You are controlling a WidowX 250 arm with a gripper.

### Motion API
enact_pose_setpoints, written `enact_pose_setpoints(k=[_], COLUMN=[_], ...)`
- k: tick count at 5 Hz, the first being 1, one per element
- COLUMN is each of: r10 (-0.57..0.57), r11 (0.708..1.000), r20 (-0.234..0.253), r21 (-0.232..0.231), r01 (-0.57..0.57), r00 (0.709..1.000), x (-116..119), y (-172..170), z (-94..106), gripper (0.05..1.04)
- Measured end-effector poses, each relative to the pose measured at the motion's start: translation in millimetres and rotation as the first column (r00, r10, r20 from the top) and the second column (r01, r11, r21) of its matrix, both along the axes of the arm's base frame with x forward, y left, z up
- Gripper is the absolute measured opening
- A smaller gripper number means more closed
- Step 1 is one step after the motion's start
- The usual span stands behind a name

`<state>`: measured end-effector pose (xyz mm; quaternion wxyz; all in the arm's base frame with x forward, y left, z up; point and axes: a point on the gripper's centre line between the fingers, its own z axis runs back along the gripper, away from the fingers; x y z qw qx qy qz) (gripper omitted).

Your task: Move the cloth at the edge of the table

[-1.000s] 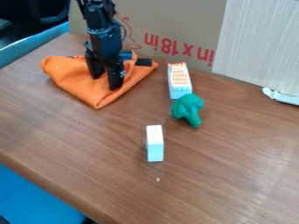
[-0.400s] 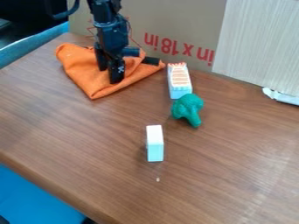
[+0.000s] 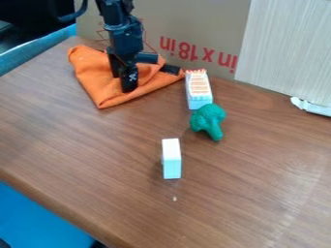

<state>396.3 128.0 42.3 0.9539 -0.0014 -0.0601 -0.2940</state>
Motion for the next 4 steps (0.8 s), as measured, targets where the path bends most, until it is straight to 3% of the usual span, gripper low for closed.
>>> enact_pose_setpoints(k=[1, 2, 4], r10=[0.022, 0.032, -0.034], r11=[0.996, 0.992, 0.993], r20=[-0.016, 0.031, 0.128], r21=[-0.084, -0.122, -0.108], r01=[-0.023, -0.028, 0.048], r00=[1.0, 0.999, 0.991], x=[-0.6, -1.9, -3.5], y=[-5.7, 1.1, 3.3], z=[10.0, 35.3, 65.7], gripper=[0.999, 0.999, 0.999])
